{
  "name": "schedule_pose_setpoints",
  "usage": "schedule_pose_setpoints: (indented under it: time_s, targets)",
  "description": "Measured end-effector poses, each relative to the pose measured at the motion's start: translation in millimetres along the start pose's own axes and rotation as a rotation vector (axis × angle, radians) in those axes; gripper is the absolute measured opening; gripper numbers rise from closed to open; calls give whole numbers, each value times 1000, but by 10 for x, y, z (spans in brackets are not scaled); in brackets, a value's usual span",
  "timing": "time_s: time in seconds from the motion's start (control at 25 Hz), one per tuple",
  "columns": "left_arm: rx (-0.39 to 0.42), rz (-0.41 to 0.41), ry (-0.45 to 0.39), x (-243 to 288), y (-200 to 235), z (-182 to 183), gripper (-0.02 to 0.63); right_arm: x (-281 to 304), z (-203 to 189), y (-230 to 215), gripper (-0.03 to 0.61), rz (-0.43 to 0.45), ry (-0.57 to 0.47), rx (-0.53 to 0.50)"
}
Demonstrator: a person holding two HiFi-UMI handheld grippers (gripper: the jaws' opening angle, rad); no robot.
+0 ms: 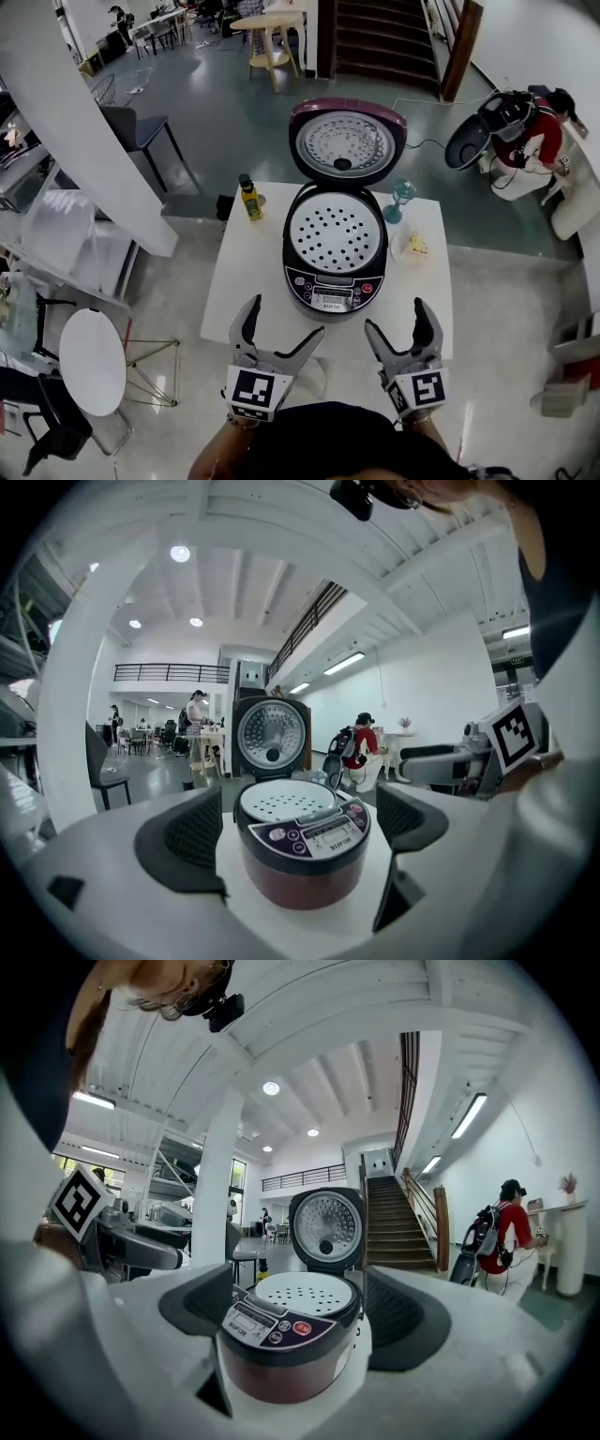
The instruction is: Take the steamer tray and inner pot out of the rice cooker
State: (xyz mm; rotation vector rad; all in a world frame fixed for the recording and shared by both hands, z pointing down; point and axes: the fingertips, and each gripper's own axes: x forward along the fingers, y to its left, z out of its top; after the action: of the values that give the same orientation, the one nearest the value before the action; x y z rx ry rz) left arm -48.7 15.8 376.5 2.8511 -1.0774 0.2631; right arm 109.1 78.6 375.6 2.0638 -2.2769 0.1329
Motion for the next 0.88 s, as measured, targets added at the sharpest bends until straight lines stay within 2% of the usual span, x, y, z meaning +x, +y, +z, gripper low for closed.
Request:
schedule_pose_setpoints:
  time_s: [0.08,0.2,0.36,0.52,0.6,0.68,0.76,0.88]
  targets:
    - [-12,-15,-49,163,112,141,515,185,164,-44,427,-5,-79,-13]
    - [-10,-23,-20,407,255,130,509,464,231,-143,425,-16,-116,-34]
    - [-13,-51,-4,741,453,95,500,817,124,-345,424,-43,-72,-20]
    - [-14,-63,49,1022,700,32,383,1109,-30,-538,424,-79,19,-120]
    - [5,-62,60,1166,789,43,377,1222,-112,-626,425,-93,87,-175]
    - [29,-61,84,1299,861,11,377,1354,-113,-695,424,-104,96,-192]
    - [49,-60,117,1424,931,-58,379,1502,-67,-763,424,-114,57,-177]
    - [72,-69,185,1617,1042,-185,377,1668,-179,-874,424,-135,140,-151]
